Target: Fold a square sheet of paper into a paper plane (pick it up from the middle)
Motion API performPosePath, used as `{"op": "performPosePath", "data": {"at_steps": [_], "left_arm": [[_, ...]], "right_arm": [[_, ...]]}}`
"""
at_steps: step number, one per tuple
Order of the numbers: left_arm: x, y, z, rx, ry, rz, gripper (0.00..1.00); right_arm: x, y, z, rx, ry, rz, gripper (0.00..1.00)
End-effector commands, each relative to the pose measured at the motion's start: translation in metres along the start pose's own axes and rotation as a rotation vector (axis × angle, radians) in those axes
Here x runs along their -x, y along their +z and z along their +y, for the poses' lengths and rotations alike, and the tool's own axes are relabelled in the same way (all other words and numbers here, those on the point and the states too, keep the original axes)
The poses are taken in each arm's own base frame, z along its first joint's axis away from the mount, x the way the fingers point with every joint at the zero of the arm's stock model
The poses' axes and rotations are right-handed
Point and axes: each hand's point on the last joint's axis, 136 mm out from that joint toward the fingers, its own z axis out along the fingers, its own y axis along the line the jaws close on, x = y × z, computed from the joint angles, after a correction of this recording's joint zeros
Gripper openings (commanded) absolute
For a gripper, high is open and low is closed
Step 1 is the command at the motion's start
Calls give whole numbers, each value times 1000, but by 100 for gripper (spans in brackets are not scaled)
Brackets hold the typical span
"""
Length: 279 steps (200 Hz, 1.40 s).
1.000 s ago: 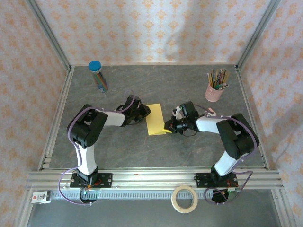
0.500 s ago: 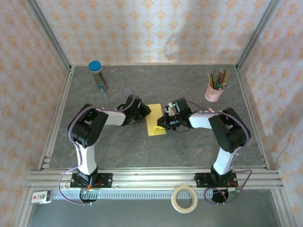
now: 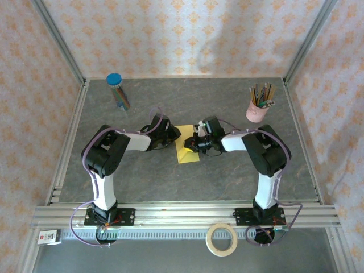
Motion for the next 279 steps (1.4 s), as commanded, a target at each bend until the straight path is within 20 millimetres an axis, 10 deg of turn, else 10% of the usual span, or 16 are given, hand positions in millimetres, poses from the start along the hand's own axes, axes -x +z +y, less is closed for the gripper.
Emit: {"op": "performPosePath", "data": {"at_steps": [1, 279], "left_arm": [[-20, 15, 20, 63, 14, 49, 16], [-28, 18, 26, 68, -5, 67, 16]], "right_arm": [[6, 6, 8, -3, -53, -7, 0], [9, 13, -14, -51, 3, -36, 0]]}}
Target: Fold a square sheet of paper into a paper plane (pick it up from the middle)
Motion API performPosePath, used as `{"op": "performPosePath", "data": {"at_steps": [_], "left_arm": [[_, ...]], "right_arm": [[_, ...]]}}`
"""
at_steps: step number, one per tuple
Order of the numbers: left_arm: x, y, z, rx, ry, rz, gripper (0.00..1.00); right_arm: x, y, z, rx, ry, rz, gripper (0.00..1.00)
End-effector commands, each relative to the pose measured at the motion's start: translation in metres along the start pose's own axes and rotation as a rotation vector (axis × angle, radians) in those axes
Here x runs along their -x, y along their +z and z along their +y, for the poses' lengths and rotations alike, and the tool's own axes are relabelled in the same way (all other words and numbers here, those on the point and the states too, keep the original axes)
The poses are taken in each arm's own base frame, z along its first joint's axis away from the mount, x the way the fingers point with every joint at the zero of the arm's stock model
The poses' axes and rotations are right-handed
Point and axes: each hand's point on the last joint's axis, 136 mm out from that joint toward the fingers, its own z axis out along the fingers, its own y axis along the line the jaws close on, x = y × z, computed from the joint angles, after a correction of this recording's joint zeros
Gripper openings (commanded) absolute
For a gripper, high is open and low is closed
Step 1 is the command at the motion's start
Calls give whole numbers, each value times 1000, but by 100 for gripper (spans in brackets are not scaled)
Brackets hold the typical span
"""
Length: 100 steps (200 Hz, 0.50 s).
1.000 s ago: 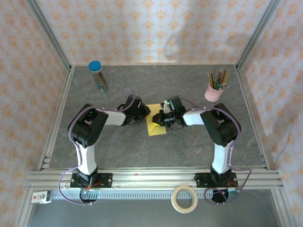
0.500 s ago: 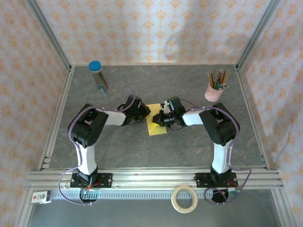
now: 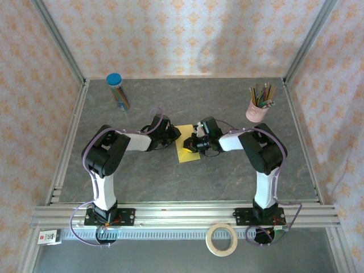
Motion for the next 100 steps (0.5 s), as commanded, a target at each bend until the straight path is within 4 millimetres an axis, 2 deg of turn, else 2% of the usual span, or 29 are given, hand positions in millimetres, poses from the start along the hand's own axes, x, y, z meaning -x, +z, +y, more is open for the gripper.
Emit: {"op": "performPosePath", "data": {"at_steps": [1, 28, 53, 63, 66, 74, 100], "left_arm": [[-27, 17, 25, 64, -4, 67, 16], [-25, 13, 16, 40, 1, 66, 16], [-17, 2, -11, -27, 17, 43, 15], [-16, 1, -13, -30, 15, 36, 16], [-12, -7, -24, -54, 20, 21, 16], [-9, -11, -29, -68, 20, 7, 16], [-10, -19, -25, -64, 8, -18, 15]], "right_arm": [[3, 4, -4, -13, -3, -18, 0], [3, 5, -11, -38, 11, -22, 0], [1, 6, -23, -80, 35, -23, 0], [-1, 7, -28, -91, 47, -21, 0], [-1, 7, -29, -92, 50, -19, 0], [-2, 8, -32, -101, 59, -16, 0], [-5, 9, -42, -133, 76, -14, 0]]}}
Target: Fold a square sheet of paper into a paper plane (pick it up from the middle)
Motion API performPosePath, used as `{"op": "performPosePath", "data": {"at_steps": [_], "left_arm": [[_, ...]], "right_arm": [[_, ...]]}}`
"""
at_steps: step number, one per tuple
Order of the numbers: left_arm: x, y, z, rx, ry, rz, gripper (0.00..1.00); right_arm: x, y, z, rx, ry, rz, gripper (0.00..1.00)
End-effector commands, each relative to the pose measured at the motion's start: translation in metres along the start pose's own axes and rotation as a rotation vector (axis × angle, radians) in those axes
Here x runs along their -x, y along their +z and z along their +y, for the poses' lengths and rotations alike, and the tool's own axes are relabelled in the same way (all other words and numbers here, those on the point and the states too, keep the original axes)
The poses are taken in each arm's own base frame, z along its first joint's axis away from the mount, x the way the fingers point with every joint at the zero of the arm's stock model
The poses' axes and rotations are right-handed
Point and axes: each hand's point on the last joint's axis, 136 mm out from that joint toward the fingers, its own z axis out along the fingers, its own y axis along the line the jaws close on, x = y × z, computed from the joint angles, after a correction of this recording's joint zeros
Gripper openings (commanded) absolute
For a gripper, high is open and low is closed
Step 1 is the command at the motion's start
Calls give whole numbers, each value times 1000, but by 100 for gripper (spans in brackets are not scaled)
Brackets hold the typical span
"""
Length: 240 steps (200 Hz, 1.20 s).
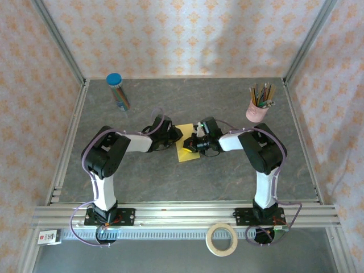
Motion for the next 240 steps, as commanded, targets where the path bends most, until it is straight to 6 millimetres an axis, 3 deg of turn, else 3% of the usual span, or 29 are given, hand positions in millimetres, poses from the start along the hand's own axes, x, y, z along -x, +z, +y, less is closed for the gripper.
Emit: {"op": "performPosePath", "data": {"at_steps": [1, 35, 92, 118, 156, 206, 240], "left_arm": [[-1, -14, -13, -39, -5, -29, 15], [-10, -18, 1, -20, -20, -16, 14], [-26, -42, -2, -41, -2, -42, 14], [-41, -43, 3, -37, 4, -16, 14], [-49, -44, 10, -29, -5, -9, 14], [-27, -38, 0, -7, 33, -61, 14], [-8, -29, 5, 16, 17, -108, 14]], "right_arm": [[-6, 8, -39, -127, 65, -11, 0], [-7, 7, -47, -158, 74, -11, 0], [-7, 6, -53, -190, 93, -21, 2], [-7, 5, -56, -205, 102, -23, 3], [-7, 6, -58, -211, 108, -26, 3], [-7, 6, -61, -221, 112, -25, 3], [-6, 7, -60, -212, 115, -30, 3]]}}
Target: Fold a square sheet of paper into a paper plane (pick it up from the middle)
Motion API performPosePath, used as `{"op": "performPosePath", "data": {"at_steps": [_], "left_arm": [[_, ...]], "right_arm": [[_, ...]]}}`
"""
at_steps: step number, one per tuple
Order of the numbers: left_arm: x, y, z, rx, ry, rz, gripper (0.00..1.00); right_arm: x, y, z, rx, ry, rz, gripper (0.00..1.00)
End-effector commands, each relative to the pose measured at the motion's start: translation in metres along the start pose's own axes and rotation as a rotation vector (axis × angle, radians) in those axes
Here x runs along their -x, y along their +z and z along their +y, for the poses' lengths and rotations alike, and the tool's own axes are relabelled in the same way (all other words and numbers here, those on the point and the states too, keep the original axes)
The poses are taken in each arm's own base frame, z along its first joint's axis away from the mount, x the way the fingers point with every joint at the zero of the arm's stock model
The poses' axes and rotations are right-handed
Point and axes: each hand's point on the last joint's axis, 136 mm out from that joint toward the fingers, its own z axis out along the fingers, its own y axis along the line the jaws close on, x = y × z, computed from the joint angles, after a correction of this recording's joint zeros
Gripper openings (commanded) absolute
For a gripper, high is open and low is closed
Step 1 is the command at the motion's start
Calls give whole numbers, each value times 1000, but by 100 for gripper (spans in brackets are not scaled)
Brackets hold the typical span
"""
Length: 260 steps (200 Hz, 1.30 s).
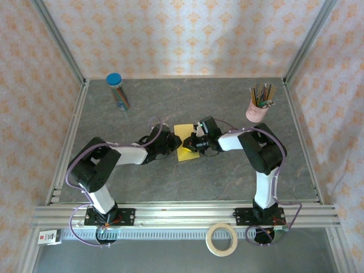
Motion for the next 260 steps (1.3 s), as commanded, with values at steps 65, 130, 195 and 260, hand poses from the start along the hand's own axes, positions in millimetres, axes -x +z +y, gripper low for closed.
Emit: {"op": "performPosePath", "data": {"at_steps": [65, 130, 195, 260], "left_arm": [[15, 23, 26, 103, -5, -44, 12], [13, 21, 37, 130, -17, -57, 10], [43, -8, 22, 140, -21, -179, 11], [16, -5, -6, 14, 28, -57, 3]], "right_arm": [[-11, 8, -55, -165, 102, -2, 10], [-16, 8, -63, -183, 109, 7, 22], [-22, 5, -79, -242, 106, 9, 32], [-26, 4, -95, -316, 111, 23, 12]]}}
